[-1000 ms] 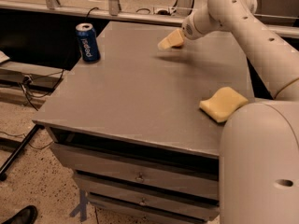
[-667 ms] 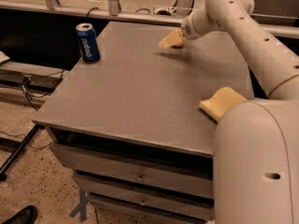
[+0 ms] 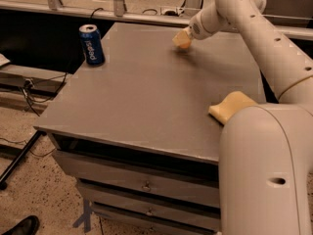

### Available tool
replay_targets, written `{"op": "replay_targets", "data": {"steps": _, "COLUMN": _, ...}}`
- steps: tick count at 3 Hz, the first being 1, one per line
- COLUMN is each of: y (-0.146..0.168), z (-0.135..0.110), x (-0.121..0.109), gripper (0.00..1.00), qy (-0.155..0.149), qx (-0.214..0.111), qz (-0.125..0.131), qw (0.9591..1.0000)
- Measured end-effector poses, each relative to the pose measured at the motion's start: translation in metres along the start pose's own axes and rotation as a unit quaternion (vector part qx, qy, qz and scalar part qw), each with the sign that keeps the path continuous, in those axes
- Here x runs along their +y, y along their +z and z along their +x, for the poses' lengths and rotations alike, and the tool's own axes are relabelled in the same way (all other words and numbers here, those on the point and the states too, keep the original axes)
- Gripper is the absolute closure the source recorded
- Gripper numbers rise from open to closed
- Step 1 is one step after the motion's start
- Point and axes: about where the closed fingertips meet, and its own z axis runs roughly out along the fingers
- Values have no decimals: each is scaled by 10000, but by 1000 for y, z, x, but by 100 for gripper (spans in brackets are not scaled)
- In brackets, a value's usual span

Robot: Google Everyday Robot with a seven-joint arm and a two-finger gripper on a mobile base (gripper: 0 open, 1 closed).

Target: Move orange near sponge

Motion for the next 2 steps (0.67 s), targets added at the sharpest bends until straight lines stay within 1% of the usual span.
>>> {"op": "replay_targets", "data": {"steps": 1, "y": -26, "z": 1, "x": 7, "gripper": 95, "qy": -304, "qx": 285, "qz": -112, "qw": 9991}}
{"op": "replay_targets", "data": {"steps": 2, "y": -69, "z": 23, "x": 18, "gripper": 100, "qy": -599, "qx": 587, "qz": -447, "qw": 9955}}
